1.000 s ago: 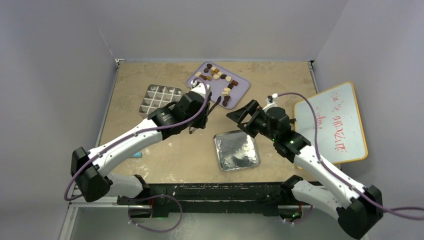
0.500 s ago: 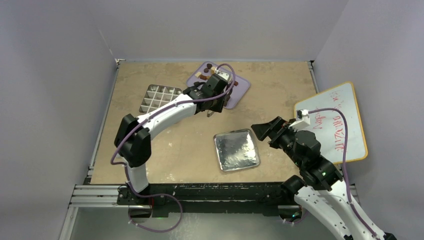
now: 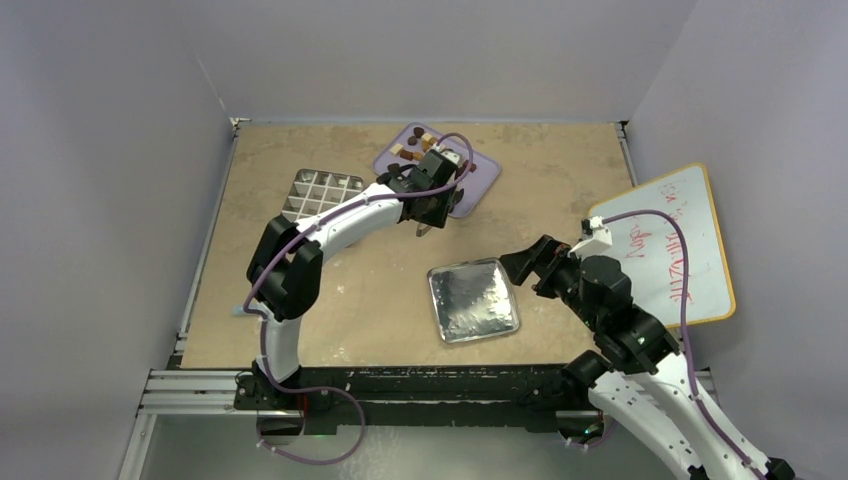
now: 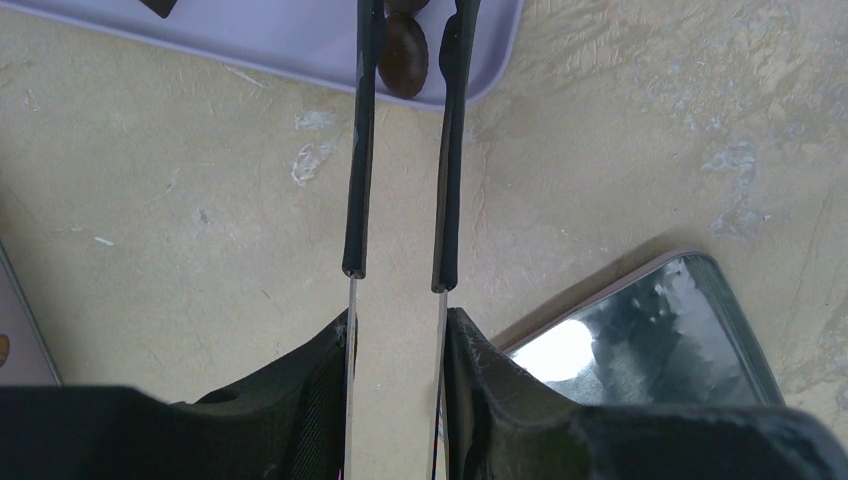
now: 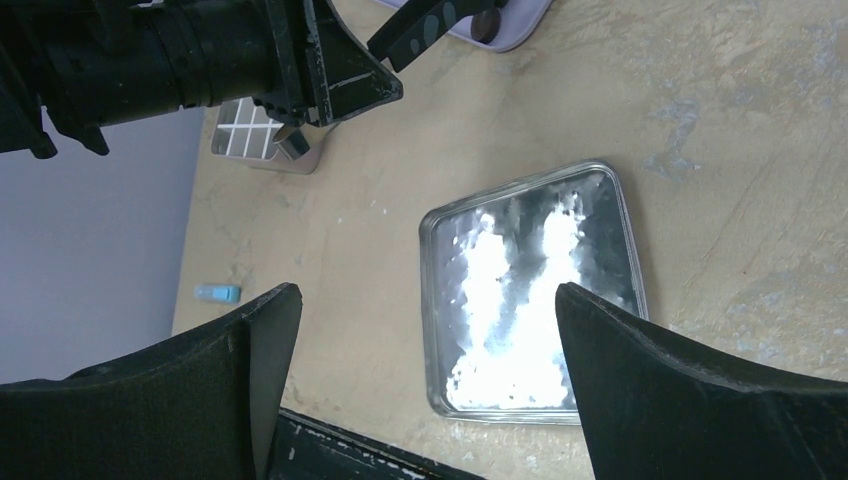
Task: Pack the chocolate
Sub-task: Pick up the fake chocolate from the plate.
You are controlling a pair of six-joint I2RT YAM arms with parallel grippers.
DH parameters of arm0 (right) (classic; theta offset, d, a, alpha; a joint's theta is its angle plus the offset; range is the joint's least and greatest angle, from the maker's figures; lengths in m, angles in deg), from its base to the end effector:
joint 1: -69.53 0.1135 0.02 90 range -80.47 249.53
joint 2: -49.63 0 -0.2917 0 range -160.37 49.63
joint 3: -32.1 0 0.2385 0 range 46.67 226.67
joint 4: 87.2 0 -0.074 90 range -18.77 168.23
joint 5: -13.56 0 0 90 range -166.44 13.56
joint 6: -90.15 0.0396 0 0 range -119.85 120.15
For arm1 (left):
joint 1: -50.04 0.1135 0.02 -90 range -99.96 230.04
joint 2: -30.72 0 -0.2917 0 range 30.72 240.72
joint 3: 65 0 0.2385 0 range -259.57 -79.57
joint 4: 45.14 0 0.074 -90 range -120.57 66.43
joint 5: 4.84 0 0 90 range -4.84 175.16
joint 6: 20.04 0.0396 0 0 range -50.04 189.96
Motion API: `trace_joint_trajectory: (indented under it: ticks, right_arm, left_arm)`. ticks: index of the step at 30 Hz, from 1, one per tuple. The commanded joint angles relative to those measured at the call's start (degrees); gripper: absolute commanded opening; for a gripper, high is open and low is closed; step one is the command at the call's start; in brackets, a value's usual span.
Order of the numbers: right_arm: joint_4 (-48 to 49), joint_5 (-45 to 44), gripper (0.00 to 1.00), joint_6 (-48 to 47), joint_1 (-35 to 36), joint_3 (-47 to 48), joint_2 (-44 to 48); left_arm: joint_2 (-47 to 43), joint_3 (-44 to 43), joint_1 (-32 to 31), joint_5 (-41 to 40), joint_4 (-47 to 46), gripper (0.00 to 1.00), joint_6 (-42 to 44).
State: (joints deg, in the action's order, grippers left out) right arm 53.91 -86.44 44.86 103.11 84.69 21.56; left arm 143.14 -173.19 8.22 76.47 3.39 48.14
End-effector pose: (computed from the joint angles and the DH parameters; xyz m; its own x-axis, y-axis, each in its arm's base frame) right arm 0.0780 0.0435 0.3217 -0.4316 0.5451 -0.7188 -0.1420 0.7458 0.6509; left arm 0.3301 -0.2873 0.2755 -0.7705 0.1963 -0.6065 0.3281 0.9378 -0.1133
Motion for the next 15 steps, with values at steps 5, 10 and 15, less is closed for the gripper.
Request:
trace_joint_trajectory:
  ticks: [5, 10, 15]
  right_arm:
    - [2.0, -1.9, 0.99, -0.9, -0.1, 1.4, -0.8]
    - [2.4, -1.7, 0.99, -0.4, -0.1, 0.9, -1.0]
    - [2.9, -1.4, 0.99, 0.0, -0.1, 0.9, -1.3]
  left_arm:
    - [0.0, 1.3, 1.2, 1.9, -3.5, 0.32, -0.8]
    - [0.7, 1.6, 1.4, 1.8, -3.1, 0.32, -1.2]
    - [0.7, 2.8, 1.9, 1.9, -3.6, 0.33, -1.3]
